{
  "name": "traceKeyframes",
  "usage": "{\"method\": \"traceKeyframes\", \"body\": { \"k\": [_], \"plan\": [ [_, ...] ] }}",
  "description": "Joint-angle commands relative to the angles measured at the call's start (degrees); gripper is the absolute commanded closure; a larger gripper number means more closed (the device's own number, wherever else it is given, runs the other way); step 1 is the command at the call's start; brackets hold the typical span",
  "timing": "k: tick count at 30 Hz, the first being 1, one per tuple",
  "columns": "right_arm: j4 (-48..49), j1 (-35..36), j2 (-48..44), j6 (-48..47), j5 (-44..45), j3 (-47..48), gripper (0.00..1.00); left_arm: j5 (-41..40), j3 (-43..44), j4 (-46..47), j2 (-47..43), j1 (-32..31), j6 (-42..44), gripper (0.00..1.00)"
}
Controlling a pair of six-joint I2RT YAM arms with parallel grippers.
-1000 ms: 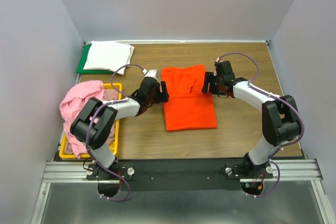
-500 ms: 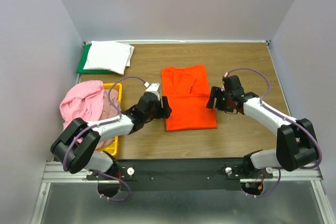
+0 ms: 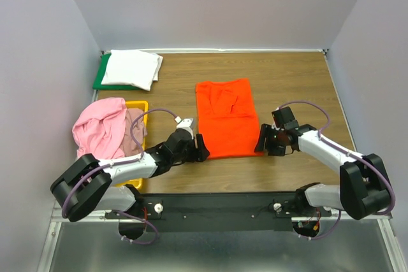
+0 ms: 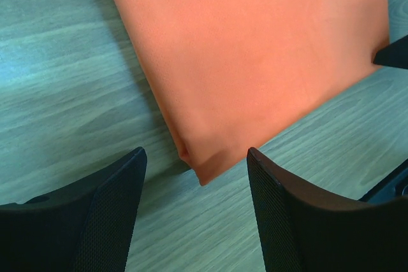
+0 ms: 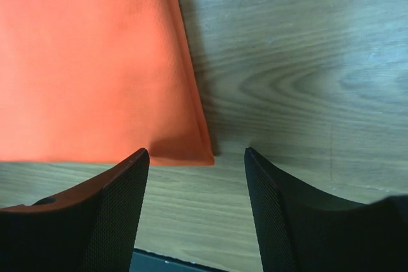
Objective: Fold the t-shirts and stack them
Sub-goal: Fold the tshirt
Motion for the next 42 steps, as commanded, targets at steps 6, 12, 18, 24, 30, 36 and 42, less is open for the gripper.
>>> {"method": "traceKeyframes", "body": {
  "k": [6, 12, 18, 24, 30, 36, 42],
  "plan": [
    [-0.84, -0.04, -0.87, 1.87, 0.61, -2.09, 0.39, 0.22, -1.62, 2.68, 1.75, -0.57, -2.5, 0.29],
    [-0.39, 0.05, -0.52, 2.13, -0.7, -3.05, 0.51, 0.66, -1.89, 2.95, 2.2, -0.83, -3.64, 0.29],
    [-0.31, 0.05, -1.23, 1.96, -2.28, -3.23, 0.65, 0.56, -2.76, 3.12, 2.28, -0.83, -4.26, 0.33],
    [-0.22, 0.14, -1.31, 1.78, -2.73, -3.32, 0.78, 1.09, -2.94, 4.35, 4.38, -1.01, -4.52, 0.43],
    [-0.22, 0.05, -1.4, 1.78, -2.38, -3.4, 0.81, 2.06, -1.89, 4.88, 7.2, -1.45, -4.53, 0.58],
    [-0.22, 0.22, -1.93, 1.87, -2.38, -3.4, 0.82, 1.71, -1.89, 2.25, 7.91, -2.5, -6.19, 0.61],
    [-0.22, 0.22, -2.02, 1.87, -2.38, -3.4, 0.84, -0.4, -1.8, -2.31, 5.98, -3.64, -7.6, 0.61]
  ]
}}
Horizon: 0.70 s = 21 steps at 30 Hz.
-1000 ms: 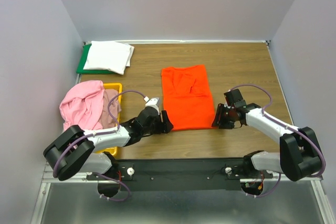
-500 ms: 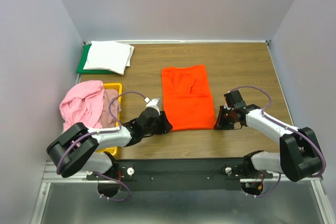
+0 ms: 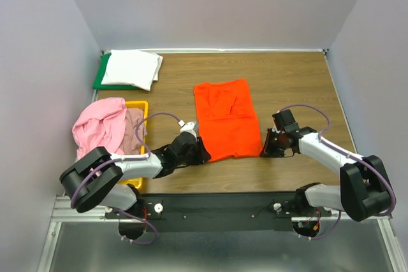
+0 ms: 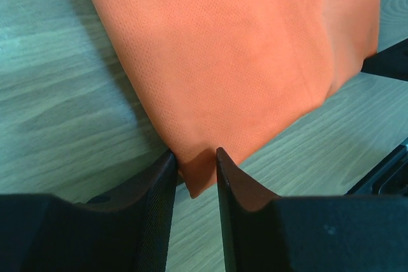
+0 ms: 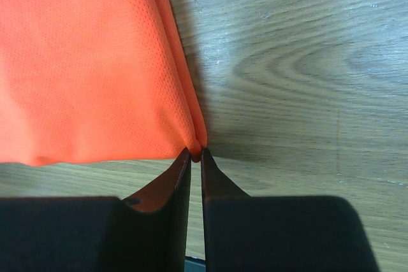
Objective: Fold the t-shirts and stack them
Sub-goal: Fold the tshirt
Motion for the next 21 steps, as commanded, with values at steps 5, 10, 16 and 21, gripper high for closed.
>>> {"method": "traceKeyframes", "body": {
  "k": [5, 10, 16, 21],
  "plan": [
    [-0.35, 0.11, -1.03, -0.1, -0.61, -0.76, 0.84, -2.17, -0.82, -11.43, -2.01, -2.1, -2.64, 0.63],
    [-0.26, 0.11, -0.94, -0.1, -0.61, -0.76, 0.84, -2.88, -1.43, -12.22, -3.33, -2.8, -4.23, 0.67],
    [-0.26, 0.2, -1.03, -0.19, -0.87, -0.67, 0.85, -1.74, -0.82, -11.43, -2.19, -3.94, -4.58, 0.67],
    [-0.35, 0.11, -1.56, -0.63, -1.48, -0.5, 0.95, 0.2, -1.43, -10.2, -0.35, -6.23, -5.81, 0.74]
  ]
}}
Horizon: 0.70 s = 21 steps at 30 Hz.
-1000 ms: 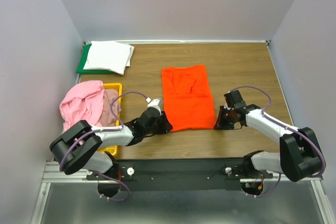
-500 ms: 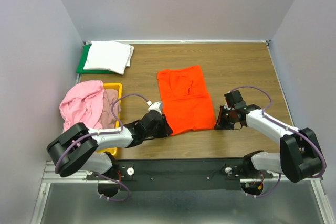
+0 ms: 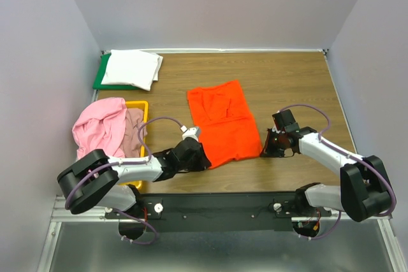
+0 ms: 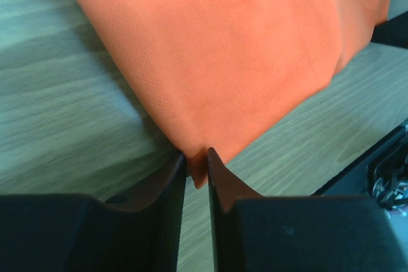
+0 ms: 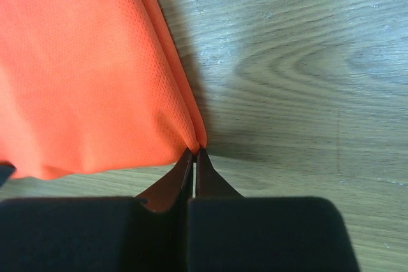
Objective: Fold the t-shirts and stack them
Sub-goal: Fold the tshirt
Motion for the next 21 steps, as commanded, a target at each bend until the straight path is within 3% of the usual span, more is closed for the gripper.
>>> {"method": "traceKeyframes", "body": {
  "k": [1, 7, 21],
  "plan": [
    [-0.35, 0.2, -1.78, -0.56, -1.53, -0.39, 0.96, 1.73, -1.69, -3.79, 2.39, -2.38, -1.31, 0.76],
    [-0.79, 0.29, -3.89, -0.3, -1.7, 0.05, 1.0, 2.26, -3.1, -3.27, 2.04, -4.67, -2.81, 1.0],
    [-10.8, 0.73, -11.53, -0.04, -1.44, 7.08, 1.0, -0.12, 2.79, -15.66, -4.81, -4.67, 6.07, 1.0]
  ]
}}
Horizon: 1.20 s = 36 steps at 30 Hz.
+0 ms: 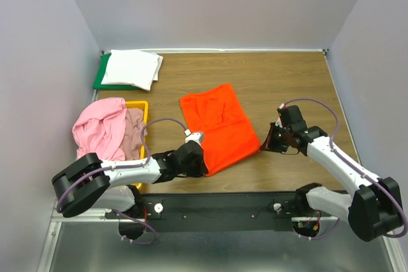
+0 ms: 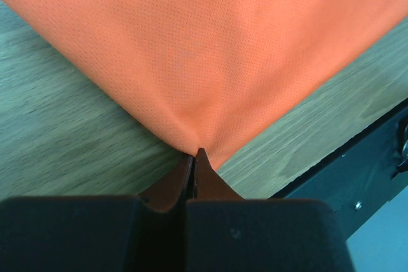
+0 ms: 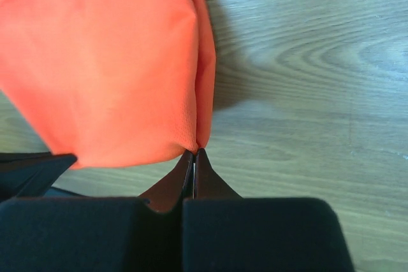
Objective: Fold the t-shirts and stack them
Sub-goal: Fold the tshirt
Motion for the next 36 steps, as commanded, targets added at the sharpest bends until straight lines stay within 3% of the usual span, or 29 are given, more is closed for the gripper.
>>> {"method": "traceKeyframes", "body": {
  "k": [1, 13, 19, 30, 36],
  "plan": [
    [-6.43, 0.64, -3.94, 0.1, -0.13, 3.56, 1.0, -0.21, 1.67, -6.55, -2.26, -0.34, 3.78, 1.0],
    [-15.05, 0.73, -11.69, 1.77, 0.75, 10.33, 1.0, 4.02, 5.1, -13.04, -15.61, -0.34, 2.55, 1.0],
    [-17.52, 0.82, -13.63, 1.77, 5.31, 15.25, 1.0, 4.11, 6.59, -11.82, -20.1, -0.43, 0.17, 1.0],
    [-9.27, 0.82, -7.14, -0.07, 15.07, 21.75, 1.0, 3.58, 7.12, 2.93, -12.91, -0.34, -0.62, 1.0],
    [-3.46, 0.82, -0.55, -1.83, 15.78, 24.83, 1.0, 3.14, 7.65, 8.74, -9.48, 1.67, 0.35, 1.0]
  ]
}}
